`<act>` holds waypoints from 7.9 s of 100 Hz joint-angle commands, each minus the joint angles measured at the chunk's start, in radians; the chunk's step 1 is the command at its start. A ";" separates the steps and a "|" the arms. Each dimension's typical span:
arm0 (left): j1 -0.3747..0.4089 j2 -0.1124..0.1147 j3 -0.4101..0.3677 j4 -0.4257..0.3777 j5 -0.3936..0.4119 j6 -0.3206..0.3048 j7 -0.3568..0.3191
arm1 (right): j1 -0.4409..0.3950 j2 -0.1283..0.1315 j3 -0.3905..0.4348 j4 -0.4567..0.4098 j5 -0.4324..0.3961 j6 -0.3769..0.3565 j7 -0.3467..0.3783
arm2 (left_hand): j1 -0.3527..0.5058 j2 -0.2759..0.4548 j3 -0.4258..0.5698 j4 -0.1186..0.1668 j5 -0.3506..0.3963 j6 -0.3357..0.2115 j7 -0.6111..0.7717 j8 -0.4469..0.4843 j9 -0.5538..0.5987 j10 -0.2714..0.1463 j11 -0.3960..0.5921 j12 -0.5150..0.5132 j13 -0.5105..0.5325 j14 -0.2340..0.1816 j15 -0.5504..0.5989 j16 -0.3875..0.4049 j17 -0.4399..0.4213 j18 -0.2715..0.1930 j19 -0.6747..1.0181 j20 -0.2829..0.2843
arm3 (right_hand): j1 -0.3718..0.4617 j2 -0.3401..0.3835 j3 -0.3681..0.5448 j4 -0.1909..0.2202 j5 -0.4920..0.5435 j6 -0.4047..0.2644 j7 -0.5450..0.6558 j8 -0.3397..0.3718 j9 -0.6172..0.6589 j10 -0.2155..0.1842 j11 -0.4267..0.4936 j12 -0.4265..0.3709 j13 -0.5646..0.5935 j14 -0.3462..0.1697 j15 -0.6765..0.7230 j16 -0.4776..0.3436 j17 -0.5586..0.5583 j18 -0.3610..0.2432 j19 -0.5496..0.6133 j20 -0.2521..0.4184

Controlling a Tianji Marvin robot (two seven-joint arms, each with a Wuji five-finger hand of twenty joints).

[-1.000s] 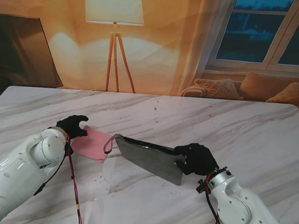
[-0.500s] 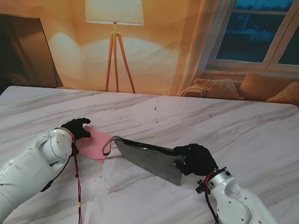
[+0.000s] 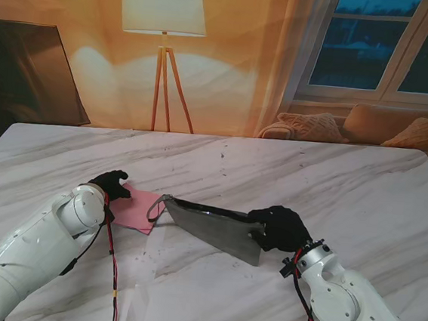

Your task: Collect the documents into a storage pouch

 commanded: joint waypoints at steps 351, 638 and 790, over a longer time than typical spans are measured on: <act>0.381 0.015 -0.412 -0.792 0.063 -0.177 0.099 | 0.001 -0.009 -0.034 -0.012 0.099 0.050 0.066 | 0.510 0.029 -0.068 -0.065 0.115 -0.080 0.967 0.761 0.544 -0.041 -0.005 0.160 0.562 0.198 0.248 -0.029 0.456 0.088 0.311 0.188 | 0.102 0.089 -0.004 0.077 0.168 -0.092 0.026 0.203 0.010 0.008 0.001 0.030 -0.030 -0.060 -0.026 -0.001 -0.019 -0.012 -0.014 -0.003; 0.282 -0.116 -0.045 -0.617 -0.484 -0.330 0.299 | 0.023 -0.024 -0.052 0.037 0.183 0.046 0.058 | 0.455 -0.012 0.043 -0.090 0.190 -0.206 1.001 0.766 0.601 -0.156 -0.035 0.114 0.591 0.090 0.021 -0.052 0.155 0.056 0.088 -0.183 | 0.071 0.103 0.019 0.067 0.150 -0.075 0.034 0.278 -0.002 0.025 0.037 0.031 -0.025 -0.053 0.000 -0.005 -0.020 -0.023 0.008 -0.001; 0.302 -0.019 -0.119 -0.639 -0.454 -0.282 -0.039 | 0.013 -0.033 -0.040 0.015 0.251 0.084 0.068 | 0.345 -0.079 -0.022 -0.087 0.314 -0.180 0.593 0.231 0.565 -0.087 -0.273 0.131 0.468 0.041 -0.107 -0.273 0.013 0.045 -0.290 -0.230 | 0.066 0.110 0.020 0.066 0.133 -0.053 0.034 0.266 -0.010 0.037 0.038 0.026 -0.031 -0.040 0.001 -0.007 -0.031 -0.016 0.011 0.005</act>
